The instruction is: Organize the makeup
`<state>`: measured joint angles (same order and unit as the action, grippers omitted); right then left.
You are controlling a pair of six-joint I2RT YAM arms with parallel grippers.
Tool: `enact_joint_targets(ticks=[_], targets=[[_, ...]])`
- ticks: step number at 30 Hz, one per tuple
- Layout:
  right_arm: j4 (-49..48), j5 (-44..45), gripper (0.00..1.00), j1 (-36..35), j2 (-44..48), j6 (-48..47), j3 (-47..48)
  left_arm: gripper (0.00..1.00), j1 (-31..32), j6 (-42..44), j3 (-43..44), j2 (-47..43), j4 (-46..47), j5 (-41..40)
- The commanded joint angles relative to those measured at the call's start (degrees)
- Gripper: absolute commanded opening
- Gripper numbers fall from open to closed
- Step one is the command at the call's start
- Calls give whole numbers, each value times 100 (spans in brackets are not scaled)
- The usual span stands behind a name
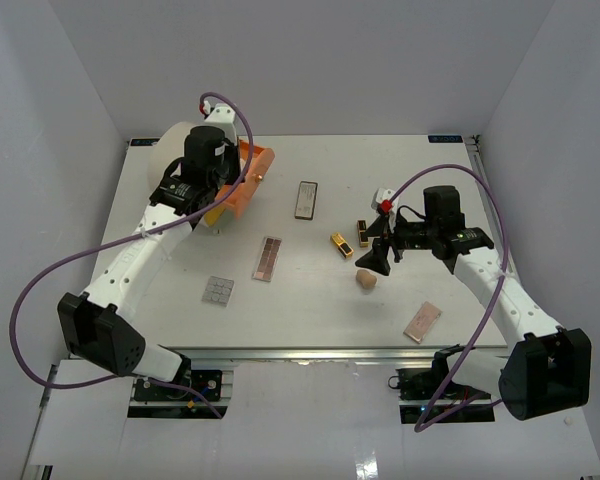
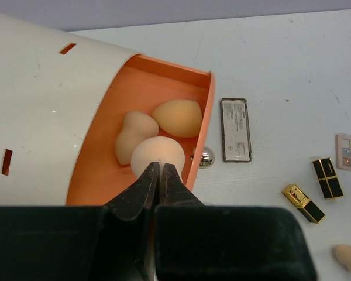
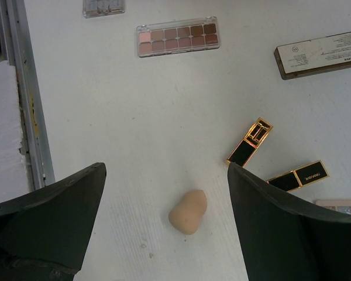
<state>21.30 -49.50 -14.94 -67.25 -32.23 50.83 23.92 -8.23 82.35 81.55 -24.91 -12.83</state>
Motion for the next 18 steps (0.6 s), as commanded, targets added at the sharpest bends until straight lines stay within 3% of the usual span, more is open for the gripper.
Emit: enact_joint_targets(ticks=[1,3,10,18], targets=[[32,-131,91,43,-69,-90,24,14,-178,164,88,-95,-49,-131],[48,-155,91,43,-93,-82,32,19,-258,172,64,-71,-49,-58],[147,-166,91,44,-210,-119,76,53,-300,120,10,-123,-76,212],[492,138,91,32,-469,-249,201,65,-301,5,-55,-532,-173,482]])
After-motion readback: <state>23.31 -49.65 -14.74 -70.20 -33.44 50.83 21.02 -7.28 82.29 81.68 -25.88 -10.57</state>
